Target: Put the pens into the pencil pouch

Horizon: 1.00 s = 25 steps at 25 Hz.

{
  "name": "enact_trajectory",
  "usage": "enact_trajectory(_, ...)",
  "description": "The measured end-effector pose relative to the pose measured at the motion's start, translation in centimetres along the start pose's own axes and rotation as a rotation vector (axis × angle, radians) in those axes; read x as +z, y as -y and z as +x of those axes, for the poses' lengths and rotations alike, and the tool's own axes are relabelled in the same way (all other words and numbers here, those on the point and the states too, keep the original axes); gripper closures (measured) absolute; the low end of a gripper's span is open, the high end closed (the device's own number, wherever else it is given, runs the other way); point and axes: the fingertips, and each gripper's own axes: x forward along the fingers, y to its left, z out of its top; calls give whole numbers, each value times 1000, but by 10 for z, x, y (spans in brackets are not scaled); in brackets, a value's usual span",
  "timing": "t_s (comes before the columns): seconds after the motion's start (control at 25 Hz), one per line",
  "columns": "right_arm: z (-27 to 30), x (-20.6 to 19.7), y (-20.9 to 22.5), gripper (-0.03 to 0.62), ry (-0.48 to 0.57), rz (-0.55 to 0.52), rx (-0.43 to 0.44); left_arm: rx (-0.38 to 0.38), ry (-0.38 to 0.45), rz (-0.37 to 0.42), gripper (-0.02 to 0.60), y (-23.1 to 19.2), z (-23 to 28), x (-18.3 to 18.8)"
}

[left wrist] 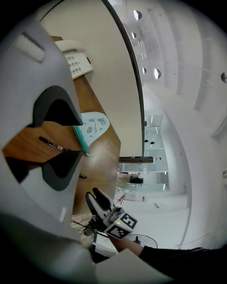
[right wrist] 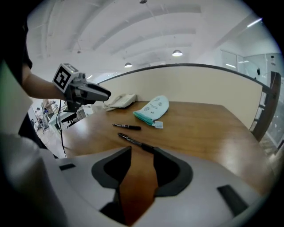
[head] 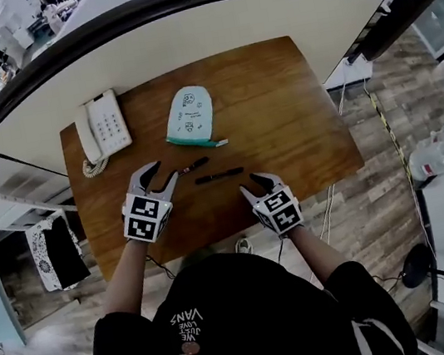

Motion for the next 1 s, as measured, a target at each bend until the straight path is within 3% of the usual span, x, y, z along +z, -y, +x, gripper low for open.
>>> enact_trajectory(0.24,29,-2,5,456,-100,-150,47,-85,-86,87,390,-13,38,-11)
enact_trajectory(0.44,48,-3,10,454,-180,-304,78,-118,-154,229,365,-25,69,-20)
enact_trajectory(1.0,72,-8,3,450,-297,-457,223,-260,-263,611,365,-34,125,-55)
